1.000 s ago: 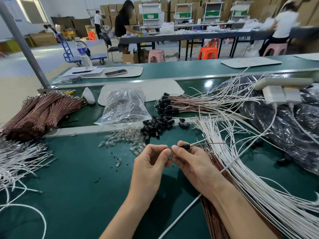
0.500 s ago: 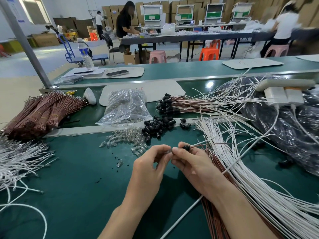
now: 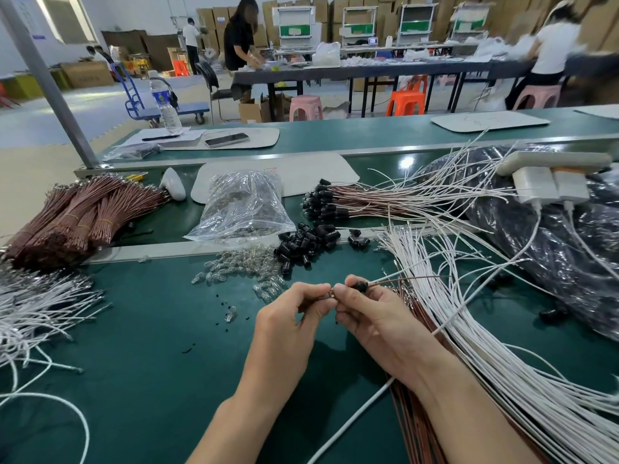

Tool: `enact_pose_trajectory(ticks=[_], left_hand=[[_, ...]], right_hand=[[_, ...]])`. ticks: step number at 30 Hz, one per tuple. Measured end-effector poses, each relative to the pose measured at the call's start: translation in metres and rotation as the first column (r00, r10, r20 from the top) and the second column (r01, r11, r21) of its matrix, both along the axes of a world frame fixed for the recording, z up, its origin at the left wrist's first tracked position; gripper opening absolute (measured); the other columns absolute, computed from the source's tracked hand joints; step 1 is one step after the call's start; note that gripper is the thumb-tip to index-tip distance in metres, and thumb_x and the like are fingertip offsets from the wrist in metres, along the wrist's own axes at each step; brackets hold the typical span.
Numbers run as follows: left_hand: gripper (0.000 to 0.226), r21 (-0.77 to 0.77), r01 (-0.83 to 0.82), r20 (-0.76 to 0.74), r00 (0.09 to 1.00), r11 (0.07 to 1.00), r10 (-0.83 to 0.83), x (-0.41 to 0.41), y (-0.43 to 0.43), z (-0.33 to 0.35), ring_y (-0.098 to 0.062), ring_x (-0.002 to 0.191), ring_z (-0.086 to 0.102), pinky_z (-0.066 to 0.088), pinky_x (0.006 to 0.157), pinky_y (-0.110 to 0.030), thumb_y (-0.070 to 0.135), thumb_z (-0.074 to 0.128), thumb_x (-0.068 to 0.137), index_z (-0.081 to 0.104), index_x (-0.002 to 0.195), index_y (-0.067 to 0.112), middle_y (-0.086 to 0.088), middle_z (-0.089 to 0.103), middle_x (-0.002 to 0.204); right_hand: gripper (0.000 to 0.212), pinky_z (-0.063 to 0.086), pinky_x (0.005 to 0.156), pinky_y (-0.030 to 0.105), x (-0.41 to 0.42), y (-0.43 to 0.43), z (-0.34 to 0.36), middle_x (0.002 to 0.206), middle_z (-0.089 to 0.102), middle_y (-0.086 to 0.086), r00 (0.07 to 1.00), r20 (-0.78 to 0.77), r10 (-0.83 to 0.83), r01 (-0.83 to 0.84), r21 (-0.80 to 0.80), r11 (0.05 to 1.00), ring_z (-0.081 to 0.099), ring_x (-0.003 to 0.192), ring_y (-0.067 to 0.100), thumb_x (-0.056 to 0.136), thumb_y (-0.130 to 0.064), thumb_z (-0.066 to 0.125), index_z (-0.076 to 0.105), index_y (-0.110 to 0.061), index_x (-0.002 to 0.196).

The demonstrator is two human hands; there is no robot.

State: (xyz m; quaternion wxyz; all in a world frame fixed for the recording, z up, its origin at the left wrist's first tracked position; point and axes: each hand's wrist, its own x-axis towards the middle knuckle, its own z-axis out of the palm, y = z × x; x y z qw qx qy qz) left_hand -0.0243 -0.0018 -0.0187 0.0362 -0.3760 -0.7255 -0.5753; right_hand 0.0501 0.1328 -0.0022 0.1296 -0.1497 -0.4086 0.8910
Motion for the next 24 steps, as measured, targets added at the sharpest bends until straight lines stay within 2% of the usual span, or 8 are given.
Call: enact_pose_trajectory(ticks=[4, 8, 14, 17, 19, 22, 24], left_hand=[[0.037, 0.006, 0.005, 0.019, 1.0, 1.0, -0.005, 0.0003, 0.0, 0.0018, 0.004, 0.09, 0.07, 0.049, 0.08, -0.009, 0.009, 0.076, 0.087, 0.068, 0.098, 0.043, 0.027, 0.073, 0.093], [0.033, 0.004, -0.007, -0.024, 1.0, 1.0, 0.008, -0.0004, -0.0004, 0.002, 0.002, 0.09, 0.07, 0.048, 0.078, -0.007, 0.01, 0.076, 0.088, 0.069, 0.099, 0.04, 0.026, 0.072, 0.093], [0.028, -0.005, -0.01, -0.119, 0.993, 1.0, 0.009, -0.001, -0.0001, 0.0034, -0.004, 0.092, 0.068, 0.049, 0.079, -0.012, 0.01, 0.064, 0.097, 0.064, 0.104, 0.037, 0.022, 0.069, 0.098], [0.025, -0.009, -0.025, -0.139, 0.99, 1.0, 0.024, 0.0002, 0.0006, 0.0036, -0.003, 0.09, 0.067, 0.048, 0.078, -0.013, 0.013, 0.061, 0.097, 0.063, 0.103, 0.037, 0.02, 0.067, 0.098], [0.027, -0.002, -0.033, -0.119, 0.992, 0.999, 0.032, 0.0006, 0.0002, 0.0037, -0.002, 0.091, 0.067, 0.049, 0.079, -0.013, 0.01, 0.064, 0.095, 0.066, 0.102, 0.036, 0.019, 0.069, 0.098], [0.032, -0.018, -0.017, -0.037, 0.999, 1.0, 0.017, 0.0002, -0.0011, 0.0039, 0.002, 0.093, 0.068, 0.048, 0.08, -0.01, 0.006, 0.071, 0.092, 0.069, 0.099, 0.037, 0.024, 0.071, 0.097], [0.028, -0.03, 0.006, 0.002, 1.0, 1.0, -0.006, -0.0015, -0.0016, 0.0028, 0.001, 0.093, 0.069, 0.049, 0.08, -0.011, 0.009, 0.073, 0.09, 0.072, 0.1, 0.034, 0.025, 0.072, 0.096]], right_hand=[[0.014, 0.056, 0.057, 0.02, 0.0005, -0.0009, 0.0005, 0.073, 0.068, 0.006, 1.0, -0.002, 0.008, -0.008, -0.013, 1.0, 0.065, 0.059, 0.011, 0.072, -0.007, 0.075, 0.07, -0.015, 0.081], [0.011, 0.056, 0.059, 0.019, 0.0001, -0.001, 0.0019, 0.072, 0.069, 0.004, 0.999, -0.008, 0.031, -0.031, 0.008, 0.999, 0.066, 0.059, 0.01, 0.073, -0.009, 0.075, 0.076, -0.02, 0.072], [0.011, 0.058, 0.066, 0.023, 0.0009, -0.0002, 0.0028, 0.079, 0.071, 0.008, 0.998, -0.029, 0.061, -0.06, 0.016, 0.998, 0.069, 0.067, 0.013, 0.076, -0.01, 0.077, 0.077, -0.02, 0.081], [0.013, 0.059, 0.065, 0.024, 0.0011, 0.0007, 0.0013, 0.079, 0.071, 0.01, 0.998, -0.018, 0.059, -0.058, 0.024, 0.998, 0.07, 0.067, 0.015, 0.074, -0.008, 0.077, 0.076, -0.021, 0.079], [0.016, 0.059, 0.064, 0.025, 0.0013, 0.0004, 0.0001, 0.077, 0.07, 0.01, 0.999, -0.002, 0.044, -0.044, 0.025, 0.999, 0.07, 0.066, 0.016, 0.071, -0.009, 0.079, 0.073, -0.018, 0.082], [0.031, 0.058, 0.061, 0.024, 0.0013, 0.0007, -0.0015, 0.074, 0.07, 0.008, 0.999, 0.039, 0.005, -0.007, 0.05, 0.999, 0.07, 0.063, 0.014, 0.065, -0.012, 0.081, 0.065, -0.014, 0.091], [0.035, 0.057, 0.06, 0.023, 0.0013, 0.0014, -0.002, 0.072, 0.07, 0.007, 0.998, 0.053, -0.018, 0.014, 0.068, 0.998, 0.069, 0.061, 0.013, 0.064, -0.012, 0.081, 0.063, -0.012, 0.095]])
